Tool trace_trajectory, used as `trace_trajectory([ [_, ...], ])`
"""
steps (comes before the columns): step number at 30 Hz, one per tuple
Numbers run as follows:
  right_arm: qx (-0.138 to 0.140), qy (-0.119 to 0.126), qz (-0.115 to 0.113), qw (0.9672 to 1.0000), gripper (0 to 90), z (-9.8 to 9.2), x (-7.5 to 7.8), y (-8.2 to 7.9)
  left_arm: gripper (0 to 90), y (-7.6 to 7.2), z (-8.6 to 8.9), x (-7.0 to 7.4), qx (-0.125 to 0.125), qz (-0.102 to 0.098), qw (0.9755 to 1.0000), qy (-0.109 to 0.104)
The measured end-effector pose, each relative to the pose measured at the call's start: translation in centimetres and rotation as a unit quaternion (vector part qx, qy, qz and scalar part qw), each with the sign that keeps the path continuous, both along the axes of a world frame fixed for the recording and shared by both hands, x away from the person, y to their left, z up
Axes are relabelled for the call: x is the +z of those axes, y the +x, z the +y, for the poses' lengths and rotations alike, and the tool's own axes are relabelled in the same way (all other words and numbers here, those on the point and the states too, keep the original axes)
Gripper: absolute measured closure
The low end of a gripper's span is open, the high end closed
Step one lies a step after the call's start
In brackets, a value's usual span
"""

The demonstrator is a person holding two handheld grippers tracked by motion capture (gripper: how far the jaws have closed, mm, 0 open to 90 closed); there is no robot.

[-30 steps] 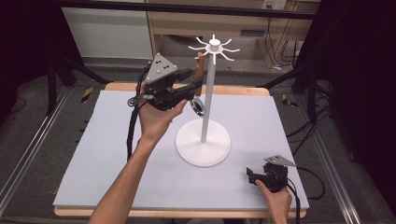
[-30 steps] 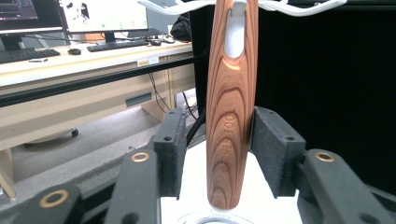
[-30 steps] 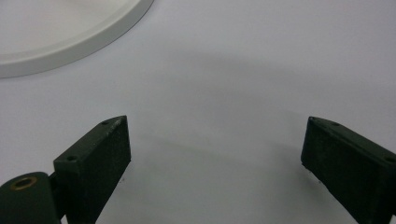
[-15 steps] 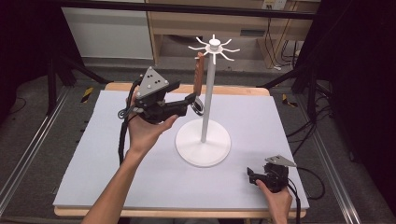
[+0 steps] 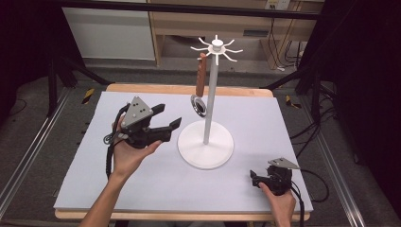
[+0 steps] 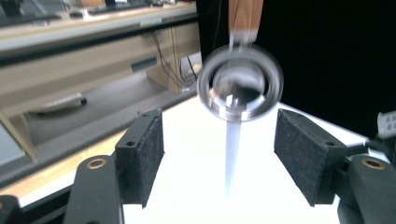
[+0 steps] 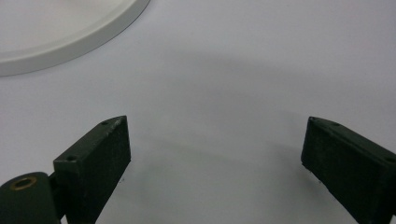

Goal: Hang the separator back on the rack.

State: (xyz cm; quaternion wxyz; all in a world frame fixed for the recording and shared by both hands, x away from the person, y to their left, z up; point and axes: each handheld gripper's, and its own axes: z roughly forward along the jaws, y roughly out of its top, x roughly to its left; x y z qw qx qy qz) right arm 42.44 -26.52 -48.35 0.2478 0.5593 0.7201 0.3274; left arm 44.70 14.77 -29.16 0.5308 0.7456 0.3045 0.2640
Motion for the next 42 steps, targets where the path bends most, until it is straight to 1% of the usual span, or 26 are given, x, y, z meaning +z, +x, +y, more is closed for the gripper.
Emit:
trace_trajectory([
  [1, -0.002, 0.002, 0.001, 1.0, 8.7, 0.0, 0.0, 0.0, 32.4, -0.1, 0.3, -0.5, 0.002, 0.003, 1.0, 0.002],
  [3, -0.002, 0.004, 0.001, 1.0, 8.7, 0.1, 0.0, 0.0, 32.2, -0.2, 0.9, -1.7, 0.004, 0.015, 0.9999, -0.001],
  [5, -0.001, 0.002, 0.002, 1.0, 8.7, 0.1, 0.0, 0.0, 32.2, -0.4, 1.5, -3.0, 0.006, 0.024, 0.9997, 0.0],
  [7, -0.002, 0.001, 0.003, 1.0, 8.7, 0.1, -0.1, 0.0, 32.3, -0.5, 2.0, -4.3, 0.01, 0.028, 0.9996, 0.003],
  [8, -0.002, 0.001, 0.003, 1.0, 8.7, 0.1, -0.1, 0.0, 32.4, -0.5, 2.0, -4.3, 0.01, 0.028, 0.9996, 0.003],
  [9, 0.002, -0.003, 0.001, 1.0, 8.7, 0.0, -0.1, 0.0, 32.4, -0.6, 2.7, -5.5, 0.017, 0.034, 0.9993, 0.006],
  [11, -0.001, 0.0, 0.002, 1.0, 8.7, 0.0, -0.1, 0.0, 32.4, -0.7, 3.4, -6.7, 0.025, 0.044, 0.9987, 0.008],
  [13, 0.001, -0.003, 0.001, 1.0, 8.7, -0.1, -0.1, 0.0, 32.4, -0.7, 4.1, -7.9, 0.032, 0.055, 0.998, 0.009],
  [16, -0.002, 0.0, 0.002, 1.0, 8.7, -0.2, -0.1, 0.0, 32.3, -0.6, 5.2, -9.7, 0.048, 0.071, 0.9962, 0.016],
  [17, -0.003, 0.0, 0.001, 1.0, 8.7, -0.2, -0.1, 0.0, 32.3, -0.6, 5.6, -10.2, 0.055, 0.075, 0.9955, 0.019],
  [18, -0.005, 0.001, 0.002, 1.0, 8.6, -0.2, -0.1, 0.0, 32.3, -0.5, 6.1, -10.8, 0.066, 0.076, 0.9947, 0.017],
  [21, -0.008, 0.0, 0.0, 1.0, 8.6, -0.4, -0.1, -0.1, 32.4, -0.2, 7.7, -12.2, 0.09, 0.091, 0.9918, 0.007],
  [22, -0.008, -0.001, -0.001, 1.0, 8.6, -0.5, -0.1, -0.1, 32.4, -0.1, 8.2, -12.5, 0.096, 0.097, 0.9905, 0.015],
  [23, -0.012, 0.002, 0.0, 0.9999, 8.6, -0.5, -0.1, -0.1, 32.4, 0.0, 8.6, -12.7, 0.101, 0.1, 0.9896, 0.021],
  [24, -0.012, 0.001, -0.001, 0.9999, 8.6, -0.7, -0.1, -0.1, 32.3, -0.1, 9.2, -13.0, 0.11, 0.102, 0.9885, 0.022],
  [25, -0.016, 0.002, 0.0, 0.9999, 8.6, -0.8, -0.1, -0.1, 32.3, -0.1, 9.8, -13.3, 0.115, 0.103, 0.9878, 0.018],
  [26, -0.015, 0.002, -0.001, 0.9999, 8.6, -0.9, -0.1, -0.1, 32.3, -0.1, 9.8, -13.3, 0.115, 0.103, 0.9878, 0.018],
  [27, -0.017, 0.003, -0.001, 0.9998, 8.5, -1.1, -0.1, -0.1, 32.1, -0.1, 10.8, -13.6, 0.127, 0.108, 0.9858, 0.02],
  [28, -0.019, 0.001, 0.0, 0.9998, 8.5, -1.2, -0.1, -0.1, 31.8, -0.1, 11.3, -13.8, 0.135, 0.108, 0.9847, 0.02],
  [31, -0.024, -0.001, 0.002, 0.9997, 8.5, -1.4, -0.1, -0.1, 31.5, -0.1, 12.7, -14.5, 0.149, 0.119, 0.9816, 0.011],
  [34, -0.03, -0.002, 0.004, 0.9995, 8.5, -1.7, -0.2, -0.1, 31.4, 0.1, 13.6, -15.3, 0.161, 0.127, 0.9784, 0.026],
  [36, -0.035, -0.001, 0.006, 0.9994, 8.5, -1.9, -0.2, -0.1, 31.2, 0.3, 14.1, -15.7, 0.167, 0.132, 0.9766, 0.031],
  [39, -0.036, -0.003, 0.006, 0.9993, 8.5, -2.2, -0.2, 0.0, 30.6, 0.6, 14.5, -16.5, 0.176, 0.142, 0.9728, 0.05],
  [40, -0.036, -0.003, 0.006, 0.9993, 8.5, -2.2, -0.2, 0.0, 30.5, 0.6, 14.5, -16.5, 0.176, 0.142, 0.9728, 0.05],
  [41, -0.039, -0.004, 0.007, 0.9992, 8.5, -2.3, -0.2, 0.0, 30.4, 0.8, 14.6, -16.9, 0.18, 0.145, 0.9709, 0.065],
  [42, -0.038, -0.004, 0.007, 0.9993, 8.5, -2.4, -0.2, 0.1, 30.3, 0.8, 14.6, -16.9, 0.18, 0.145, 0.9709, 0.065],
])
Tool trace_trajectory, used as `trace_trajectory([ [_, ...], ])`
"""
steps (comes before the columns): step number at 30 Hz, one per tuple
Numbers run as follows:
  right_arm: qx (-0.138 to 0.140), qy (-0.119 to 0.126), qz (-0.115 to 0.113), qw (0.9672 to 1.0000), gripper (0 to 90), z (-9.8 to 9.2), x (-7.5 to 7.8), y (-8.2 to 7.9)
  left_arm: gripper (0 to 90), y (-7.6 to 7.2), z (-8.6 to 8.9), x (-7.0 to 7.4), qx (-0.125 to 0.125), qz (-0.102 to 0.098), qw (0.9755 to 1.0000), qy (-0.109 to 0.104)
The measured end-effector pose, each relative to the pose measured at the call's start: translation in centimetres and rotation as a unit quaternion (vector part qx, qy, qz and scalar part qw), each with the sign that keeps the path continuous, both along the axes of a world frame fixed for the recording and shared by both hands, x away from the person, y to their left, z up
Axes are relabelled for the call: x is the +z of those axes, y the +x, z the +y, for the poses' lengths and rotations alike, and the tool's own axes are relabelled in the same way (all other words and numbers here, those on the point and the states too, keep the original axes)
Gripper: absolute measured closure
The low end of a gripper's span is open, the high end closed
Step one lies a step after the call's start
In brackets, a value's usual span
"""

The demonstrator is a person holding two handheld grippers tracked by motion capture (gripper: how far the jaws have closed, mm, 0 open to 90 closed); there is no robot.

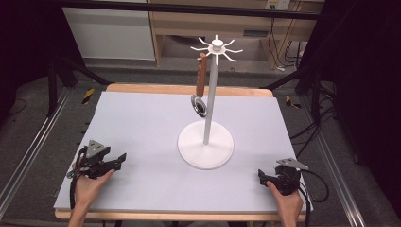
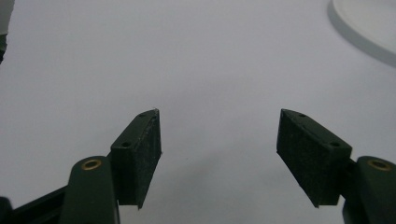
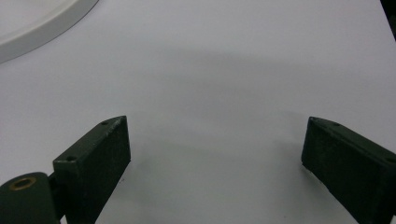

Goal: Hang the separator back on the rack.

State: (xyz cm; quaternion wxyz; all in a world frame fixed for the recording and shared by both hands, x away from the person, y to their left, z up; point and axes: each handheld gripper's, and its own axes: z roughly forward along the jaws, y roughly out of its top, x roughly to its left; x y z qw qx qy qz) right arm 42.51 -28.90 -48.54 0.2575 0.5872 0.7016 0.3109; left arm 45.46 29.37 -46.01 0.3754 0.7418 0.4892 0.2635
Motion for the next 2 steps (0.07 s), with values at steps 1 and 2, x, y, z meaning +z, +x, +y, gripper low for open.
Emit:
trace_trajectory([
  [1, 0.0, 0.0, 0.0, 1.0, 8.5, 0.0, 0.0, 0.0, 30.3, 0.08, 0.03, -0.16, 0.0, 0.002, 1.0, 0.002],
  [2, 0.0, 0.0, 0.001, 1.0, 8.5, -0.04, 0.01, 0.01, 30.1, 0.14, 0.01, -0.27, 0.0, 0.004, 1.0, -0.003],
])
